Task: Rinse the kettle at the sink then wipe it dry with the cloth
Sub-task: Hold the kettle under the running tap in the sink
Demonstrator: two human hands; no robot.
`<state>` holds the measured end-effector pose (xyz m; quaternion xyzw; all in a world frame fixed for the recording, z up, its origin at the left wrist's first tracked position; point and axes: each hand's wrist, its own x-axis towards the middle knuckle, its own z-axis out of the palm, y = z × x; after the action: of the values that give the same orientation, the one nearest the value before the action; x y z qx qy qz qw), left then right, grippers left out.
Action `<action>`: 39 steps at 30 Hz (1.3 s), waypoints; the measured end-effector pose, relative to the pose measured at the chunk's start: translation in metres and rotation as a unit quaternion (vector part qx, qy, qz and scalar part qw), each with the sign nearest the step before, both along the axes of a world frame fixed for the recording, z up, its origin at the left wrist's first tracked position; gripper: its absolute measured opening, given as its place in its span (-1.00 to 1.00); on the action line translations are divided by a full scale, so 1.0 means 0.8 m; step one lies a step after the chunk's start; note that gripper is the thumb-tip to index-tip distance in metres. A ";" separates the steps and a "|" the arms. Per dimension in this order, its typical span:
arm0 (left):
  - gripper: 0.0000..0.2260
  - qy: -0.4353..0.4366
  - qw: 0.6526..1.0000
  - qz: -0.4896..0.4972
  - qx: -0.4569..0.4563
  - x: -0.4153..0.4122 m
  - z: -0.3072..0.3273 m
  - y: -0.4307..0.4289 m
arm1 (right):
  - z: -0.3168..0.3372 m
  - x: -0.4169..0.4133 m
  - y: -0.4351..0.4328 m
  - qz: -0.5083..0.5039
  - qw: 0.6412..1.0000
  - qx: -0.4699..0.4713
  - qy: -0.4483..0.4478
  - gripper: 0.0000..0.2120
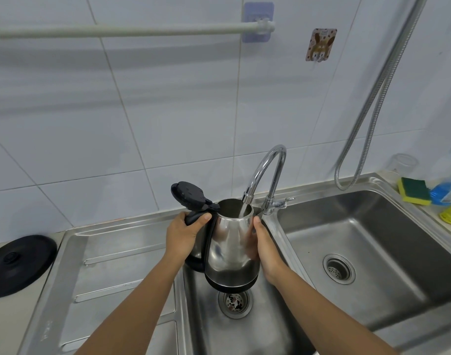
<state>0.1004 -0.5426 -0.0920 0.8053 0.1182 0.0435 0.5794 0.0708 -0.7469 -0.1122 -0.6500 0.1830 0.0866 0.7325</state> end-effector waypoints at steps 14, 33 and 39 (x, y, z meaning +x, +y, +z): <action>-0.68 0.003 1.000 0.000 0.009 0.004 0.001 -0.003 | 0.003 0.000 -0.002 0.003 1.000 -0.005 0.005 -0.48; -0.67 0.010 1.000 -0.002 0.003 0.004 0.003 -0.007 | 0.005 -0.001 -0.005 -0.006 1.000 -0.015 0.009 -0.54; -0.66 0.007 1.000 -0.003 0.004 0.004 0.003 -0.007 | 0.007 -0.002 -0.003 -0.005 1.000 -0.018 0.011 -0.53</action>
<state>0.1039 -0.5486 -0.0898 0.8083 0.1198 0.0363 0.5752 0.0694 -0.7491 -0.1066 -0.6611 0.1960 0.0873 0.7190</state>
